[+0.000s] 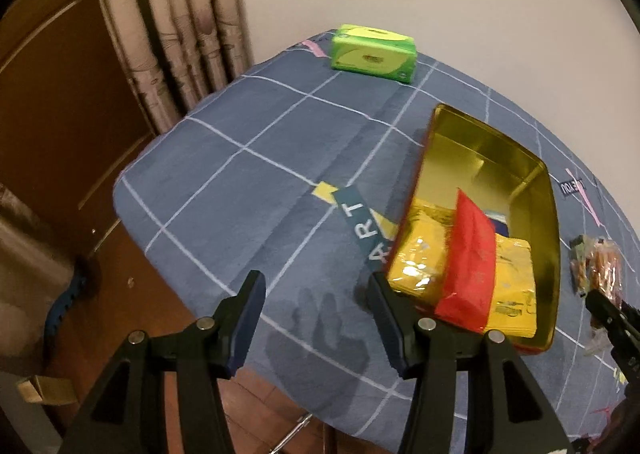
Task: Organize snacks
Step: 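Carry the peanut snack bag into the tin and open the right tool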
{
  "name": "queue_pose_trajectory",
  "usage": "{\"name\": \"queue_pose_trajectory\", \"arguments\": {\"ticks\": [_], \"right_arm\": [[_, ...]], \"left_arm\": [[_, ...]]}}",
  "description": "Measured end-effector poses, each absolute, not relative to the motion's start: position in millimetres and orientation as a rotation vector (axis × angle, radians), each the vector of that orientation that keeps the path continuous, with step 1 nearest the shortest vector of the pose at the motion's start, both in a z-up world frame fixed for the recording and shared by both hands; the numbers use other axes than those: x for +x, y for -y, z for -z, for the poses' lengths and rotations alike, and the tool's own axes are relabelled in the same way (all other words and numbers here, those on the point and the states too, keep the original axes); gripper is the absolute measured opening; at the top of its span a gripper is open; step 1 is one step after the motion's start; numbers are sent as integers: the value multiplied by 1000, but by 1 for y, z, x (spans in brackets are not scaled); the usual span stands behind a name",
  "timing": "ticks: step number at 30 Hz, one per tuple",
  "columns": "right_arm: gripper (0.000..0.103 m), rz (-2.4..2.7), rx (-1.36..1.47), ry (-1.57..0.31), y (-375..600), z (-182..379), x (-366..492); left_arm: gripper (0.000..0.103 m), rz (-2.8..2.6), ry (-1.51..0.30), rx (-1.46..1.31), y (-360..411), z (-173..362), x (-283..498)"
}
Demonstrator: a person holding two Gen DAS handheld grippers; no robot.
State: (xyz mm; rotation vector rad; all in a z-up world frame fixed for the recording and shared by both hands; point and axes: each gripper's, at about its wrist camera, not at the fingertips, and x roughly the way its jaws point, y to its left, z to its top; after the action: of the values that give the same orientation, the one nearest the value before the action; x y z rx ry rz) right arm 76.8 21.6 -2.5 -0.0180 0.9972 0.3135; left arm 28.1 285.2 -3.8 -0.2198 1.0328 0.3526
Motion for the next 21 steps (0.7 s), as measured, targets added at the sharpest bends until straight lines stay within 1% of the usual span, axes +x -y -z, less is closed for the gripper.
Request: {"name": "queue_pose_trajectory", "arguments": {"ticks": [5, 12, 21], "right_arm": [[34, -359, -5, -1020, -55, 7, 87], [34, -377, 13, -1051, -79, 18, 99], [34, -376, -9, -1071, -88, 31, 102]], "left_arm": [[55, -380, -1032, -234, -293, 4, 24], [55, -402, -1031, -229, -295, 5, 24], [55, -397, -1034, -224, -294, 4, 25]]}}
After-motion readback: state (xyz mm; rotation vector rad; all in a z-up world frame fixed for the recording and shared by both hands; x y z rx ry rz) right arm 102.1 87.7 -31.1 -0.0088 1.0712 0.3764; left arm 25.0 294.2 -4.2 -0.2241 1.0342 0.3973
